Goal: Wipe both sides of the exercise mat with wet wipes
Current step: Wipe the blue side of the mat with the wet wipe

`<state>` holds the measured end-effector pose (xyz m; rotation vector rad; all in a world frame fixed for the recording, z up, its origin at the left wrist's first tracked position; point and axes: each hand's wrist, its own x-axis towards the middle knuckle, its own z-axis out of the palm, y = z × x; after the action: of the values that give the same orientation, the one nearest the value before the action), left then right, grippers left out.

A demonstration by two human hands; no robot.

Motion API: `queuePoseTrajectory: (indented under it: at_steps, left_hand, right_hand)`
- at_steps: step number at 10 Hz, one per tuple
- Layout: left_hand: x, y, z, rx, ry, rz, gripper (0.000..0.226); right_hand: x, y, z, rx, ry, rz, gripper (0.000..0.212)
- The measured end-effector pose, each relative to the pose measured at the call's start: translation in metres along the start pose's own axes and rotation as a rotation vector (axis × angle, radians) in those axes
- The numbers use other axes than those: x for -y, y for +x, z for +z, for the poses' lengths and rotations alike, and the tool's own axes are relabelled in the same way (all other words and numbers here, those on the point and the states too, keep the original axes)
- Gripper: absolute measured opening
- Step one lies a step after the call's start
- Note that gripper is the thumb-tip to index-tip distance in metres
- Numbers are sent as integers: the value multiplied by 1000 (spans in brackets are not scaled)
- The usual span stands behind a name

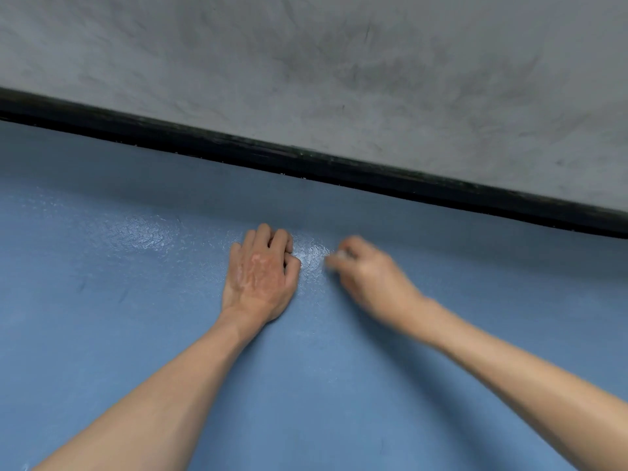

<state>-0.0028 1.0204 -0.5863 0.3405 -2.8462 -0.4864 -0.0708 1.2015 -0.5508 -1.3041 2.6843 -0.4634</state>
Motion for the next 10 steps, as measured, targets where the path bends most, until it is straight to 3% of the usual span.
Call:
queuePoseTrajectory:
  at_steps: [1,2,4,5,7,8,9,10]
  left_hand:
    - [0,-1,0,8,-5,6,22]
    - [0,0,1,0,-1,6,21]
    - [0,0,1,-1,-5,9,20]
    - [0,-1,1,0,-1,10,17]
    - [-1,-1,0,12,-8,9,4]
    - [-1,-1,-1,9,-8,17,4]
    - [-3,-2,-2,13,-7,21,5]
    - [-5,-1,-4,12,-8,16,7]
  right_hand:
    - [-50,37,-15,-134,-109,209,34]
    - [-58,33,-15,-177,-75,305,31]
    - [25,-102,4,97,-26,26,17]
    - [41,-130,-9,159,76,111,37]
    - [-21,-57,-25,-25,38,340,25]
    - [-5,-81,-7,-2,47,266,24]
    - [42,-151,5,140,148,150,20]
    - [83,-205,-4,395,161,9,29]
